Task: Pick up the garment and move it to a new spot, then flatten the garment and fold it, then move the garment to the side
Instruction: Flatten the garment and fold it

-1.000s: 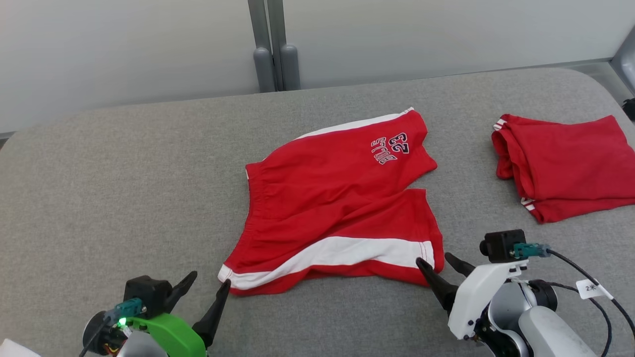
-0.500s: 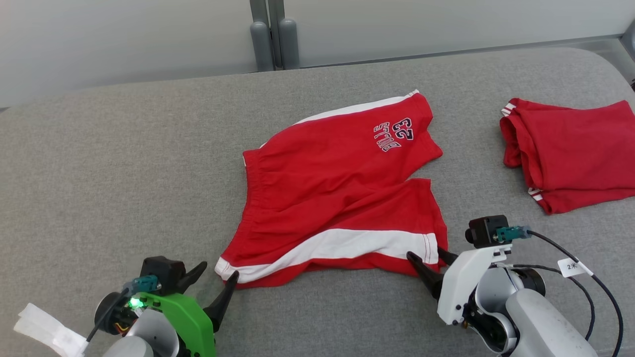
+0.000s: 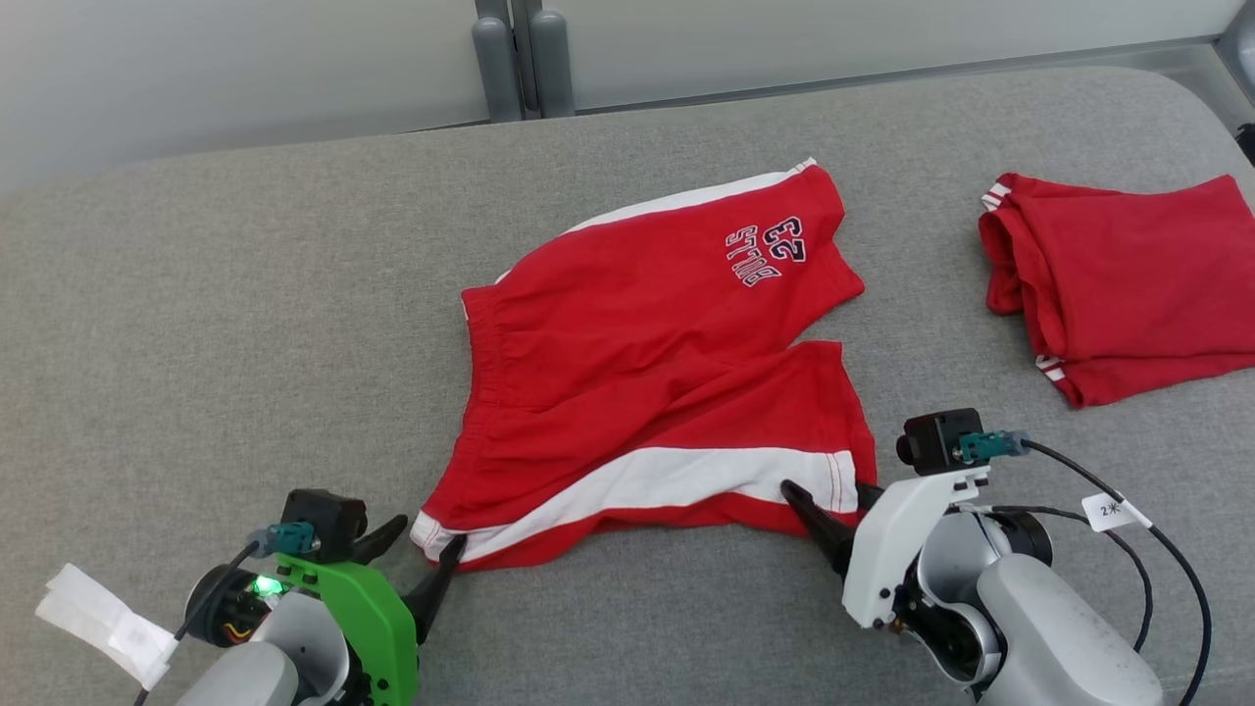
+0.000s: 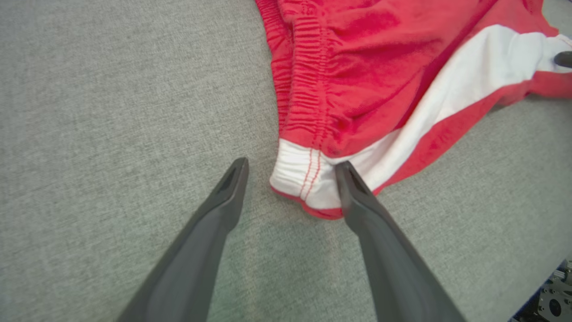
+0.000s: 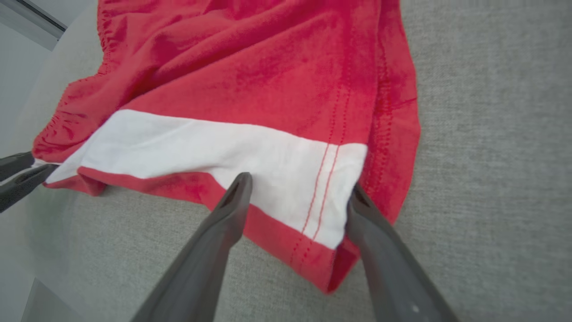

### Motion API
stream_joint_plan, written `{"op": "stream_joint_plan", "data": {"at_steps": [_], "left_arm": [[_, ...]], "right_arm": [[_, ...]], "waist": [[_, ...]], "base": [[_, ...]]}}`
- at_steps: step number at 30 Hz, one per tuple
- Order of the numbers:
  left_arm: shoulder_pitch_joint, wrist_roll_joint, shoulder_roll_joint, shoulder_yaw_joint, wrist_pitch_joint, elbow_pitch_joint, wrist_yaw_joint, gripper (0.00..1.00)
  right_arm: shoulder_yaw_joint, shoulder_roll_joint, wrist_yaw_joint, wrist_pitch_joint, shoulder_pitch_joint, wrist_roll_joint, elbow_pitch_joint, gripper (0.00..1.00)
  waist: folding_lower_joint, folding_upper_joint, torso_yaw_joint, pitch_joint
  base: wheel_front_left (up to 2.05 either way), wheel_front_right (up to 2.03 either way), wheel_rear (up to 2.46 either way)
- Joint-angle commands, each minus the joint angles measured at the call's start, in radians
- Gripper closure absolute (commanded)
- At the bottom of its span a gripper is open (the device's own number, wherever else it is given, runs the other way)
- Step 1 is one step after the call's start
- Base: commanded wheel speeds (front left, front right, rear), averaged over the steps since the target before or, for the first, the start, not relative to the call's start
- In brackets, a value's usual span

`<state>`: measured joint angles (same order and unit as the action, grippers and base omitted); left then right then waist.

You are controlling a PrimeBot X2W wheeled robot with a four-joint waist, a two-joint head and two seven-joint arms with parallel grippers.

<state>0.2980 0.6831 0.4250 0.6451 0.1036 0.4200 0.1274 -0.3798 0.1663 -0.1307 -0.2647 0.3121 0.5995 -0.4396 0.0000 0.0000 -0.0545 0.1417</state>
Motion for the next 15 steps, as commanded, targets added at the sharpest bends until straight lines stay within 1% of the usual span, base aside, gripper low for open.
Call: {"op": "stream_joint_plan", "data": {"at_steps": [1,2,3,4,5,6,7,8,15], "left_arm": [[0.010,0.010,0.011,0.002,-0.008,-0.004,0.003,0.34],[0.009,0.015,0.014,0.005,-0.011,-0.005,0.004,0.56],[0.008,0.018,0.016,0.007,-0.012,-0.006,0.004,0.80],[0.007,0.023,0.019,0.011,-0.016,-0.006,0.004,1.00],[0.006,0.026,0.020,0.013,-0.020,-0.008,0.004,1.00],[0.004,0.030,0.021,0.015,-0.024,-0.010,0.004,1.00],[0.003,0.035,0.023,0.018,-0.027,-0.010,0.004,1.00],[0.002,0.038,0.025,0.020,-0.030,-0.010,0.004,1.00],[-0.020,0.070,0.032,0.014,-0.066,-0.022,0.004,1.00]], "right_arm": [[-0.007,0.003,0.000,0.011,0.010,0.007,-0.004,0.21],[-0.011,0.005,0.000,0.018,0.014,0.008,-0.004,0.30],[-0.014,0.007,0.000,0.025,0.016,0.010,-0.005,0.42],[-0.018,0.009,0.000,0.034,0.018,0.011,-0.005,0.53],[-0.023,0.011,0.000,0.043,0.020,0.011,-0.003,0.56],[-0.028,0.014,0.000,0.054,0.020,0.016,-0.001,0.66],[-0.032,0.016,0.000,0.060,0.020,0.017,-0.002,0.86],[-0.036,0.020,0.000,0.066,0.020,0.022,-0.004,1.00],[-0.042,0.047,0.000,0.123,0.006,0.047,0.010,1.00]], "waist": [[0.0000,0.0000,-0.001,0.000],[0.0000,0.0000,-0.002,0.000],[0.0000,0.0000,-0.002,0.000],[0.0000,0.0000,-0.002,-0.001],[0.0000,0.0000,-0.002,-0.002],[0.0000,0.0000,-0.002,-0.003],[0.0000,0.0000,-0.001,-0.004],[0.0000,0.0000,-0.001,-0.006],[0.0000,0.0000,0.000,-0.030]], "base": [[0.00,0.00,0.00],[0.00,0.00,0.00],[0.00,0.00,0.00],[0.00,0.00,0.00],[0.00,0.00,0.00],[0.00,0.00,0.00],[0.00,0.00,0.00],[0.00,0.00,0.00],[0.00,0.00,0.00]]}}
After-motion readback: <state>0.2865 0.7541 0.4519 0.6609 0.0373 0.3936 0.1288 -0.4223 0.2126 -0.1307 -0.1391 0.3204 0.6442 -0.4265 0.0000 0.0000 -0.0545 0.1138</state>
